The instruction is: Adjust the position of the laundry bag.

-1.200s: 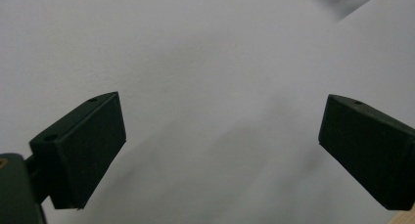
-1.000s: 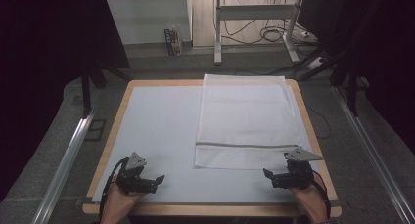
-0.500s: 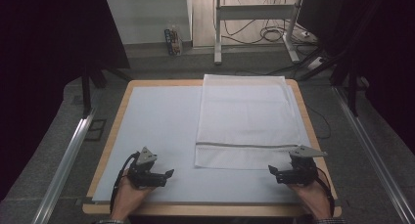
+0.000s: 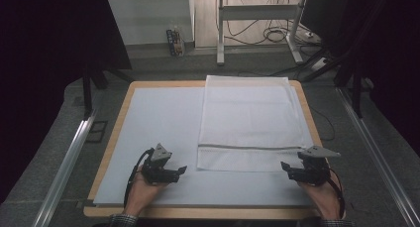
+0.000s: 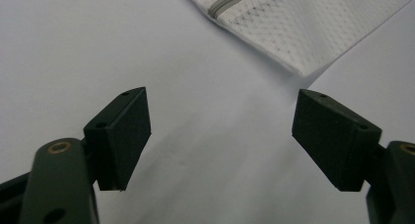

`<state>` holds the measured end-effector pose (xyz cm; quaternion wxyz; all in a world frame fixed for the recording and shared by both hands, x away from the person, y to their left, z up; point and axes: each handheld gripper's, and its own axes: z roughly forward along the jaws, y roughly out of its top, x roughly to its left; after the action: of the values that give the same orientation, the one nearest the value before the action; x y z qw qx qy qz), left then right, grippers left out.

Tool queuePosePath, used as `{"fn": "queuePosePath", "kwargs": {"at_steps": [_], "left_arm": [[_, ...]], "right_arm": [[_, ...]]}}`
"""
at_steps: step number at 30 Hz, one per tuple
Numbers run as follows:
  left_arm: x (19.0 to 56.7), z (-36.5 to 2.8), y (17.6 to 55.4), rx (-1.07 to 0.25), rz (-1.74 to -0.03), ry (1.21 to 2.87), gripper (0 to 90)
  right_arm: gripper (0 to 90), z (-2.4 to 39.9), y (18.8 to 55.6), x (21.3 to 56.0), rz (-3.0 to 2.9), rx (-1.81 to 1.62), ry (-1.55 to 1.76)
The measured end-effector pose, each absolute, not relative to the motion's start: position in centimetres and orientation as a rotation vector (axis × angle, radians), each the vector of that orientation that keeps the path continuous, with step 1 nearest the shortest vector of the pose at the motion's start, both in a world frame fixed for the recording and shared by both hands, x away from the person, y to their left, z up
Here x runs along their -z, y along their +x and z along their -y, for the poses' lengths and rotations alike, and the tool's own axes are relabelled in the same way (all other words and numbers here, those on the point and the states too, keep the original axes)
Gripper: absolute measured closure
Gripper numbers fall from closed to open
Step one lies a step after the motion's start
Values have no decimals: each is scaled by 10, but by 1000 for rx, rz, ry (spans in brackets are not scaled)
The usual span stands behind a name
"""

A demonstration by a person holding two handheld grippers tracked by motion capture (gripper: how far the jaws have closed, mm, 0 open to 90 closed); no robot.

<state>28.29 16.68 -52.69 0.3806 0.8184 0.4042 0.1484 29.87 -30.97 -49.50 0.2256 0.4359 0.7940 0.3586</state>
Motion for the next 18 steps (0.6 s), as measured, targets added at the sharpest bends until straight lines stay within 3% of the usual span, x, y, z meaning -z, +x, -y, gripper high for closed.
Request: {"fn": "queuePosePath", "kwargs": {"at_steps": [6, 12, 18], "left_arm": [[527, -155, 293, -367, -1008, 2087, 281], [527, -144, 303, -364, -994, 2089, 360], [526, -136, 313, -372, -997, 2077, 427]], "right_arm": [[302, 321, 302, 494, -2134, -945, 1241], [484, 339, 308, 494, -2106, -877, 1277], [596, 351, 315, 495, -2089, -867, 1306]]}}
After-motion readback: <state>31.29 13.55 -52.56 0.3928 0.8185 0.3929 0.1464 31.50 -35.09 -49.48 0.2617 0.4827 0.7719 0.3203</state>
